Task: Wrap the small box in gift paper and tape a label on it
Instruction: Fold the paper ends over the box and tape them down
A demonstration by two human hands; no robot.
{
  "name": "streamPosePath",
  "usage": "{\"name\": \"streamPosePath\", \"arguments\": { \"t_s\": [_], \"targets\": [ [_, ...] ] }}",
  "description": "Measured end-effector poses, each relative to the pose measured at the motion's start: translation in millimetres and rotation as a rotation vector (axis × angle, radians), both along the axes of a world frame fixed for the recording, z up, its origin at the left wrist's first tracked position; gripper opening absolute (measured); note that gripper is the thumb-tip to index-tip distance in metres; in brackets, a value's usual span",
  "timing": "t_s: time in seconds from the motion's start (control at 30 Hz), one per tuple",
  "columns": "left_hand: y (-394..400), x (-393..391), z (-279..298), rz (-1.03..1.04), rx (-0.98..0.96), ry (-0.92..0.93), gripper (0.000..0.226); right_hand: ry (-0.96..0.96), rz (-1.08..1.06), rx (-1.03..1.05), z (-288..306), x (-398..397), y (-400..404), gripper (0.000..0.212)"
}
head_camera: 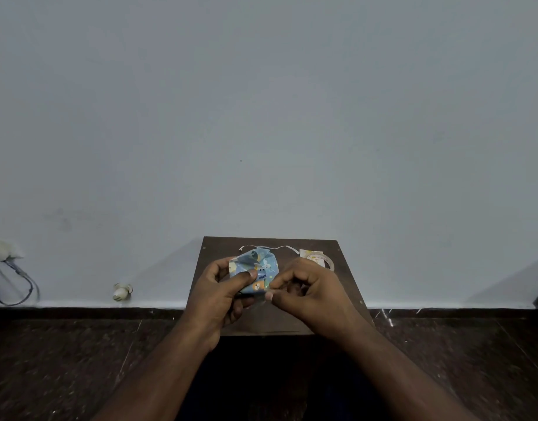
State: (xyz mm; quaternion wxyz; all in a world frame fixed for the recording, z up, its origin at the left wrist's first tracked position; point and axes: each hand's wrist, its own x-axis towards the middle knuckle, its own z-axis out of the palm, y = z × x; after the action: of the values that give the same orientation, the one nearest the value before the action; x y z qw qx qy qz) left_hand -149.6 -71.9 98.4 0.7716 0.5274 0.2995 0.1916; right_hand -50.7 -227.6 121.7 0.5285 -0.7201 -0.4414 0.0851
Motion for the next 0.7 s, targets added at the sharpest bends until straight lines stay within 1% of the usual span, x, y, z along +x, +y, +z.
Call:
{"name": "streamPosePath", "arguments": {
  "t_s": [0.07,0.13,0.17,0.23,0.3,0.33,0.4,0.53,0.63,0.67,0.7],
  "targets": [
    [0.4,-0.2,0.7,-0.002,0.007,0.002,0.039,-0.116,-0.002,-0.065,2.7,3.6,-1.4,0.031],
    [0.1,-0.3,1.7,-0.01,0.01,0.002,0.039,-0.31,0.067,-0.15,4.5,7.2,0.9,0.044],
    [-0.2,-0.7,1.9,-0.009,0.01,0.003,0.039,-0.396,0.098,-0.172,4.8,8.1,3.3,0.042],
    [-0.2,-1.3,1.8,-0.006,0.006,0.001,0.04,-0.498,0.109,-0.14,3.0,9.1,7.1,0.026],
    [-0.8,-2.1,2.2,-0.018,0.0,-0.001,0.041,-0.481,0.071,-0.105,1.1,8.6,7.6,0.013],
    [-1.2,-2.3,2.5,-0.024,-0.005,-0.004,0.04,-0.446,0.048,-0.108,0.2,8.3,7.4,0.011],
    [-1.4,-2.0,2.6,-0.024,-0.017,-0.005,0.039,-0.41,0.028,-0.113,-1.9,8.3,7.6,0.012],
    [-0.3,-0.4,3.5,0.006,-0.028,-0.007,0.039,-0.465,0.045,-0.129,-0.2,6.8,9.8,0.027],
    [-2.2,0.1,4.6,-0.01,-0.021,-0.014,0.038,-0.594,0.024,-0.124,3.2,4.4,11.2,0.019],
    [-3.0,-0.3,4.6,-0.013,-0.017,-0.013,0.038,-0.591,0.009,-0.13,3.0,4.3,11.5,0.018],
    [-3.5,-0.6,5.0,-0.012,-0.017,-0.011,0.038,-0.543,0.007,-0.156,3.3,4.1,11.0,0.019]
  ]
}}
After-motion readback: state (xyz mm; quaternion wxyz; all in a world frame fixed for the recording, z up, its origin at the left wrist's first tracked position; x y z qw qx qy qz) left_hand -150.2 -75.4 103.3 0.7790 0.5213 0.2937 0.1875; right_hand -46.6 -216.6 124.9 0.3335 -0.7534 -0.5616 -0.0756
